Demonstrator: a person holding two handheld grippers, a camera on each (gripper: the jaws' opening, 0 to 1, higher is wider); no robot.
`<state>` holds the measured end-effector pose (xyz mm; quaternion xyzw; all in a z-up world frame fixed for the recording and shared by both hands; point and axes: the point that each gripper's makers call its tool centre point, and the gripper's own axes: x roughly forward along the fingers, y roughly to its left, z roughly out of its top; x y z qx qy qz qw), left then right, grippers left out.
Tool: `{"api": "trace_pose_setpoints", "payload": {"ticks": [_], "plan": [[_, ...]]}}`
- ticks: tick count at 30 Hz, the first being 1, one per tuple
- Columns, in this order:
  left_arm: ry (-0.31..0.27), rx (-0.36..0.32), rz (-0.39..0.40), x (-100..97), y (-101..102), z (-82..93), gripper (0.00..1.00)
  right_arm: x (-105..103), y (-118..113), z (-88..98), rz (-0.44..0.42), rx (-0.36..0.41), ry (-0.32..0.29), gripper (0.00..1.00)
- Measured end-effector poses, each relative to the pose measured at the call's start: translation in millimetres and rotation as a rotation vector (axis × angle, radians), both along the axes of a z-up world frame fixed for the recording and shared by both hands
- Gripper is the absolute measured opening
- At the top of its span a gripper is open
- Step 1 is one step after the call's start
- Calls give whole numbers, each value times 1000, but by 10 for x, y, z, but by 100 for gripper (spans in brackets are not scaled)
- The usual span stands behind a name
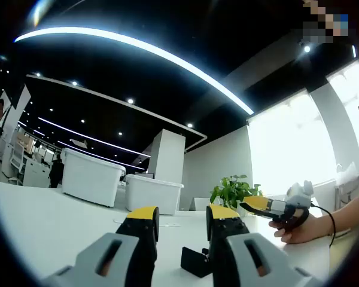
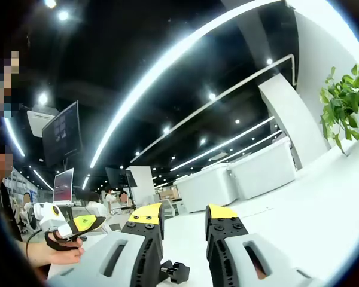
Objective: Clamp the fixed fixture on the desktop, loosen the retaining clip, secure it to the edge of the desk, and tighten the retaining clip.
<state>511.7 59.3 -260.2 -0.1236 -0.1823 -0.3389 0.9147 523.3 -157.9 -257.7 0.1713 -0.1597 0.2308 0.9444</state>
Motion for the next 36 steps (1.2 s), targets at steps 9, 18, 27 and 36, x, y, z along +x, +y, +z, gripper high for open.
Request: {"api": "trace_pose_setpoints", "payload": {"ticks": [9, 18, 27, 36], "plan": [[-1, 17, 2, 2, -22, -16, 31, 1, 5, 5, 3, 1, 0, 26], [-1, 70, -9, -12, -121, -72, 31, -1, -4, 15, 3, 6, -3, 26], [4, 116, -38, -19, -244, -124, 31, -4, -14, 27, 5, 14, -3, 26], [10, 132, -51, -15, -292, -150, 31, -6, -4, 16, 2, 9, 1, 26]]}}
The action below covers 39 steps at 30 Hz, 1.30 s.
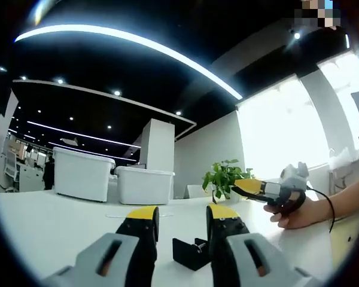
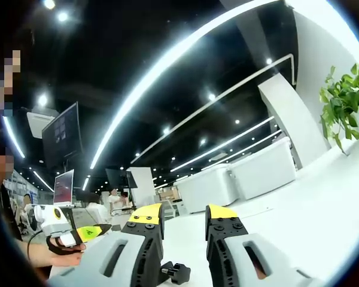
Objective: Clamp the fixed fixture on the desktop, loosen the retaining clip, secure it to the edge of the desk, and tighten the retaining clip.
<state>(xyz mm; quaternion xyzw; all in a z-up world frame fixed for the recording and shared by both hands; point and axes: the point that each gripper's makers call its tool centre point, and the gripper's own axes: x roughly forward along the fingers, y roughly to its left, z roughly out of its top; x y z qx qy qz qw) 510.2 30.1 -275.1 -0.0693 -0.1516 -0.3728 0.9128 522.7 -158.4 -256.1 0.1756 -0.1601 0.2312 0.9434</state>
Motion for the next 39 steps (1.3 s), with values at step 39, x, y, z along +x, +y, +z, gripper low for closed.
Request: {"api": "trace_pose_setpoints", "payload": {"ticks": [39], "plan": [[59, 227, -15, 56, -361, -357, 32, -19, -78, 68, -4, 46, -3, 25]]}}
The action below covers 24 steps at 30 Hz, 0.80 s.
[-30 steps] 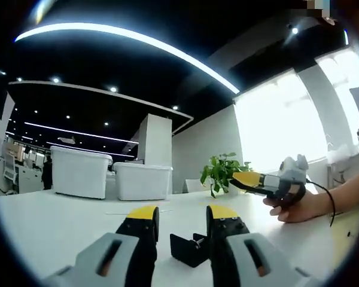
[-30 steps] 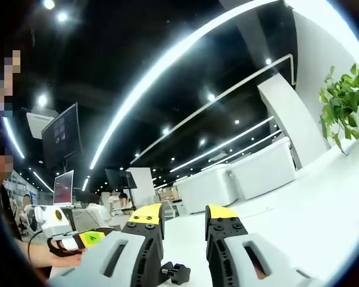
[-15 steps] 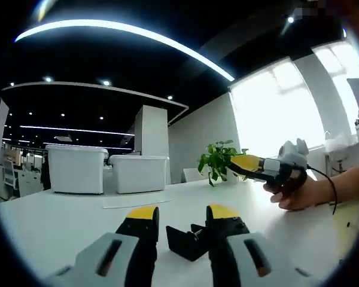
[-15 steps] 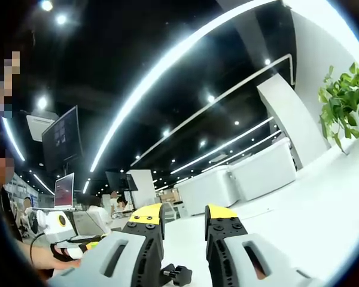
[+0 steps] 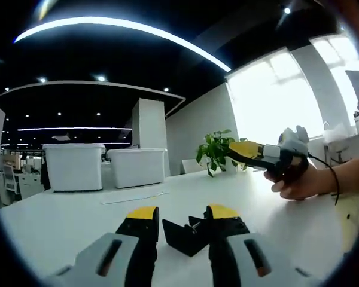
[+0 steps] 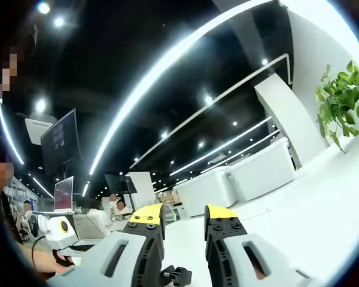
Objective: Clamp the fixed fixture on the desktop, loosen the retaining clip, secure it to the edge of the desk, and tighten the retaining clip.
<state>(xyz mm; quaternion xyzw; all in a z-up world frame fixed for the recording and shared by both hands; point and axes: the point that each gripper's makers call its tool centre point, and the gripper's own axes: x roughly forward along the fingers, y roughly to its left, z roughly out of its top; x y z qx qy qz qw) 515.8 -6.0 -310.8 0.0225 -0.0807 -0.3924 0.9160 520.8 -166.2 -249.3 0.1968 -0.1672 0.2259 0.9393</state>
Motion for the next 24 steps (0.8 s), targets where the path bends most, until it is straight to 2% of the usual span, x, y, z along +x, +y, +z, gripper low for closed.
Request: {"api": "trace_pose_setpoints", "payload": {"ticks": [8, 13, 18, 24], "plan": [[21, 25, 21, 42, -12, -61, 32, -12, -45, 44, 1, 35, -7, 25], [40, 78, 30, 69, -57, -159, 32, -22, -94, 61, -1, 68, -4, 24], [51, 79, 49, 102, -34, -168, 32, -30, -131, 70, -1, 94, 1, 24], [71, 89, 91, 180, -10, -212, 31, -50, -65, 75, -6, 42, -12, 23]]}}
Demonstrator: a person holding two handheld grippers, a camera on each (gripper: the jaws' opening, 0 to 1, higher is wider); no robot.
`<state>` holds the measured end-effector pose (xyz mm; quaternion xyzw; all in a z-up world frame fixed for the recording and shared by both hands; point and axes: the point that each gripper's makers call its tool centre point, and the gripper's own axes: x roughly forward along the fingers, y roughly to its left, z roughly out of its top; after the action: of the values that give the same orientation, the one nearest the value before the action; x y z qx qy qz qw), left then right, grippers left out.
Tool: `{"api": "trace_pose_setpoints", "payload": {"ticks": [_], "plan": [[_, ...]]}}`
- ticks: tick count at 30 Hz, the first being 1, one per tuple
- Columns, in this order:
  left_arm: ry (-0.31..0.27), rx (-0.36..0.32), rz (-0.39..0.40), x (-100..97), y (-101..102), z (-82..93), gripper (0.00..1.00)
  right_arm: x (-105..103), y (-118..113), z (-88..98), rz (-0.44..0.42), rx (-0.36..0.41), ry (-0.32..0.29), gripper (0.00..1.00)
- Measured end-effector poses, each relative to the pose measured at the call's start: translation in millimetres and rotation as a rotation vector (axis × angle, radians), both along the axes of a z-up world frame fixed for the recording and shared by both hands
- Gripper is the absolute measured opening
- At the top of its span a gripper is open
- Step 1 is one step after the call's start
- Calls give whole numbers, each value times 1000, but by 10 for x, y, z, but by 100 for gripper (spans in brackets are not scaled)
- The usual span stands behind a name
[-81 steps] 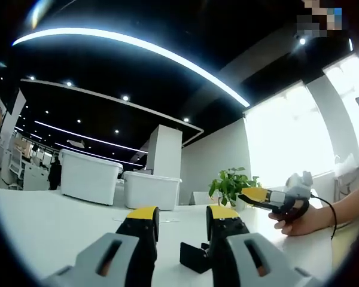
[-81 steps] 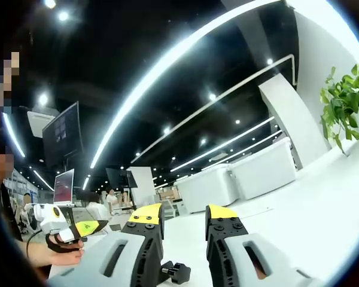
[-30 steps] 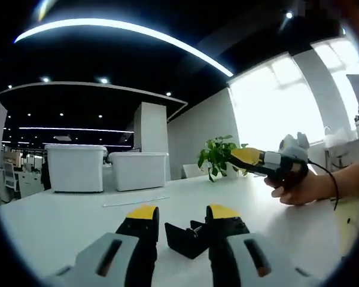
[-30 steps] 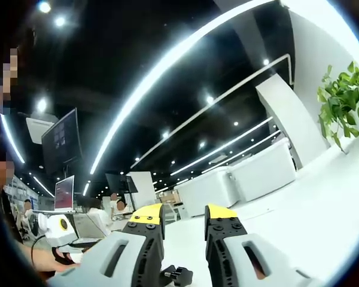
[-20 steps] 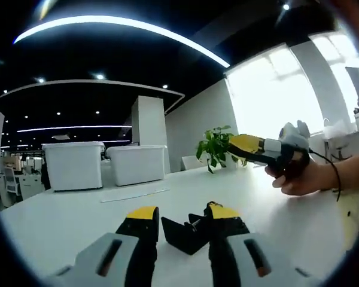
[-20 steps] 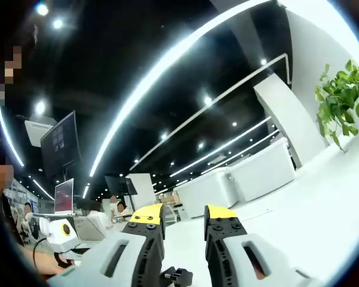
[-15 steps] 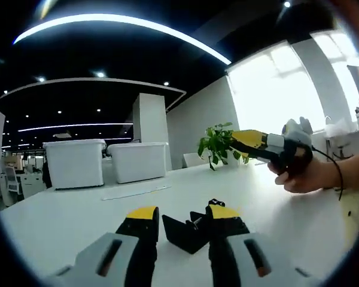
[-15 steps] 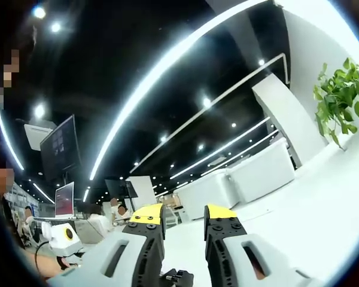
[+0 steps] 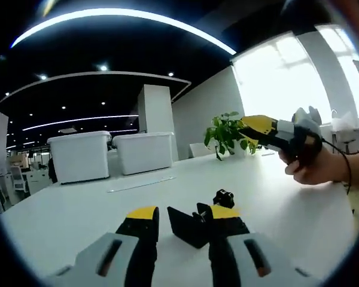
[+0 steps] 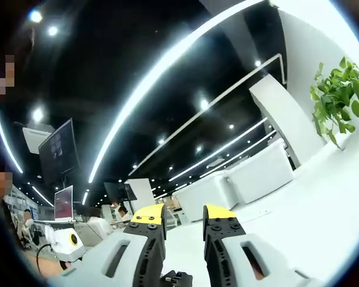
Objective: Clamp the fixed fixture on the desktop, loosen the retaining clip, secure it to the edge of the desk, and tighten the retaining clip.
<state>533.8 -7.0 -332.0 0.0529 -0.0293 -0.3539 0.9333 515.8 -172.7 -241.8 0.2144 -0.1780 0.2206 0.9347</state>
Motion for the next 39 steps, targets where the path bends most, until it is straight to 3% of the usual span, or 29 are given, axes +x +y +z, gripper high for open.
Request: {"api": "trace_pose_setpoints", "payload": {"ticks": [5, 17, 39], "plan": [[6, 15, 1, 3, -13, -33, 31, 0, 0, -5, 4, 0, 2, 23], [38, 47, 27, 65, -13, -124, 31, 10, -134, 3, -2, 89, 22, 23], [89, 68, 68, 173, -28, -231, 31, 21, -112, -1, 2, 75, 22, 23]]}}
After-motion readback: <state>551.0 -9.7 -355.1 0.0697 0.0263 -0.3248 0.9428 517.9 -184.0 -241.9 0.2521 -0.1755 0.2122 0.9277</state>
